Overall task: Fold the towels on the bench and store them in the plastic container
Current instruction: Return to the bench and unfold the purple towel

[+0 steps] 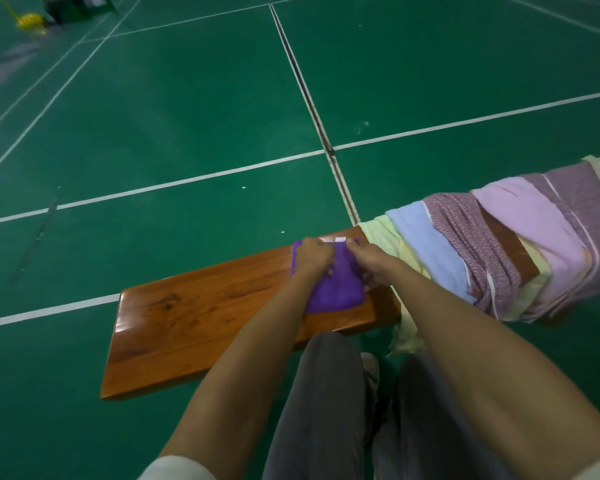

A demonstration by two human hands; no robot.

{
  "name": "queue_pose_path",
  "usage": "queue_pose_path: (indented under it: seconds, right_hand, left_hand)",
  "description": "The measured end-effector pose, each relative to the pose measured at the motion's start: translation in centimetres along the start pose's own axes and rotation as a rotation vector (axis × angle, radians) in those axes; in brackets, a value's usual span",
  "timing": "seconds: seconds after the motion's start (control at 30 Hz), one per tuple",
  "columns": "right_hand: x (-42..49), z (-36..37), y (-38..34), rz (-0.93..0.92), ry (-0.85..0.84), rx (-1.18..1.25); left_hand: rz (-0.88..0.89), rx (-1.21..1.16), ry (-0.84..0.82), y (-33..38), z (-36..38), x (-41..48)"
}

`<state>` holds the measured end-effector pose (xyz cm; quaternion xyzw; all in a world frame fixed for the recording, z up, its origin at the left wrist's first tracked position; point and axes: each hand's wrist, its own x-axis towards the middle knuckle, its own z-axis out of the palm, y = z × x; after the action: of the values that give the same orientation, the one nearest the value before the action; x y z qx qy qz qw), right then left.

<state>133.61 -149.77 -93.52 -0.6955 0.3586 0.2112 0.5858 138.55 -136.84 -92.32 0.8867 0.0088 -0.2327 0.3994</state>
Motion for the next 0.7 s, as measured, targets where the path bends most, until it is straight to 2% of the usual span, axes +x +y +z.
queue_pose_path:
  seconds: [0.07, 0.13, 0.2, 0.33, 0.4, 0.47, 0.53, 0.63, 0.7]
  right_hand:
    - [0.5, 0.3, 0.1, -0.009, 0.044, -0.075]
    - [1.4, 0.8, 0.3, -0.021, 0.107, -0.138]
    - [3.5, 1.5, 1.0, -0.025, 0.132, -0.145]
    - [5.2, 2.8, 1.3, -0.046, 0.199, -0.144]
    - [2.9, 3.4, 0.3, -0.090, 0.231, -0.171]
    - [0.6, 4.2, -0.8, -0.096, 0.155, -0.153]
    - [-1.5, 5.2, -1.7, -0.128, 0.129, -0.168]
    - [-3.0, 7.3, -2.7, -0.189, 0.130, -0.208]
    - [-3.9, 9.3, -3.3, -0.201, 0.089, -0.202]
  left_hand:
    - [-0.021, 0.168, 0.205, -1.6, -1.5, 0.3]
    - [-0.118, 0.236, 0.288, -3.5, -2.6, 0.5]
    - [-0.248, 0.170, 0.238, -5.1, -3.4, 1.0]
    - [-0.389, -0.205, -0.019, -5.7, -4.5, 0.8]
    - [-0.400, -0.211, -0.150, -6.0, -4.7, 0.4]
    - [-0.328, -0.263, -0.125, -6.4, -5.0, 0.6]
    - [-0.259, -0.429, -0.040, -6.8, -5.7, 0.3]
    - [-0.233, -0.586, -0.003, -8.1, -7.8, -0.7]
    - [-0.226, -0.595, 0.031, -9.9, -9.8, -1.2]
